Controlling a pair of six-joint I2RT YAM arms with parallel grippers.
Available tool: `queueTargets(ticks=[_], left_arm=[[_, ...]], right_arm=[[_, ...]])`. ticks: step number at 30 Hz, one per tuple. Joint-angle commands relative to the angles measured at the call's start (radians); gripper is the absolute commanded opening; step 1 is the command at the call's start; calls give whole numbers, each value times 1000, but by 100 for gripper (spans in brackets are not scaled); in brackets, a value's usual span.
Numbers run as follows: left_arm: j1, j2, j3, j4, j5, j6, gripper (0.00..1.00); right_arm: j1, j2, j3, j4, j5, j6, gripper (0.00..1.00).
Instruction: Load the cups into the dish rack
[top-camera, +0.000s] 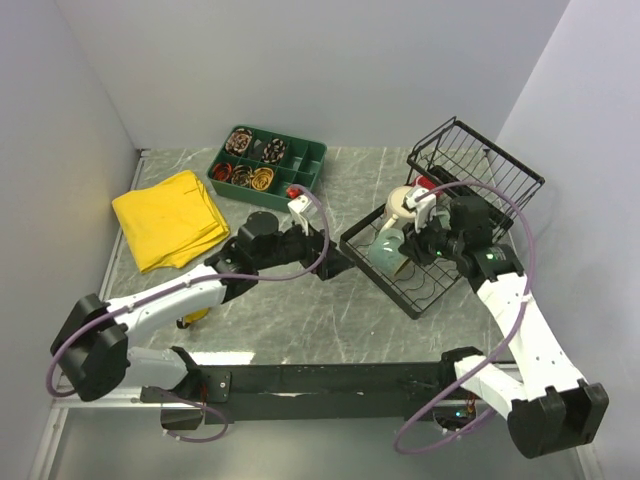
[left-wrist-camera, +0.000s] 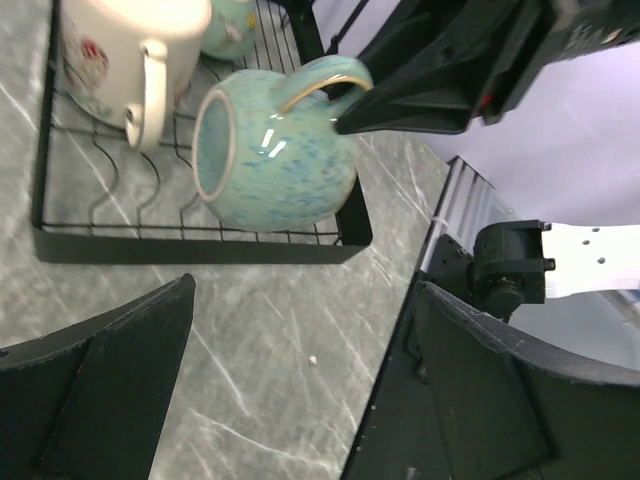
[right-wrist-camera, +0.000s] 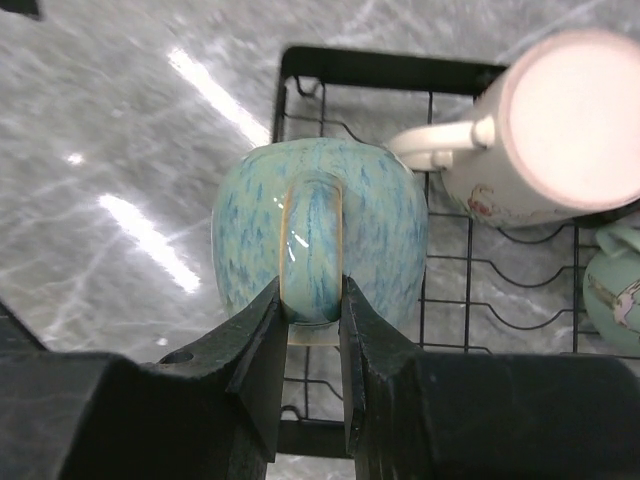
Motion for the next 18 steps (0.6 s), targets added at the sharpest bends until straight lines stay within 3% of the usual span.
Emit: queueTargets(ticks=[1, 18], left_arm=[[-1, 34, 13, 99, 61, -77, 96], [1, -21, -102, 110, 48, -89, 96]], right_arm=[[-6, -8, -25, 275, 26, -46, 0], [-6, 43, -203, 503, 64, -63, 0]])
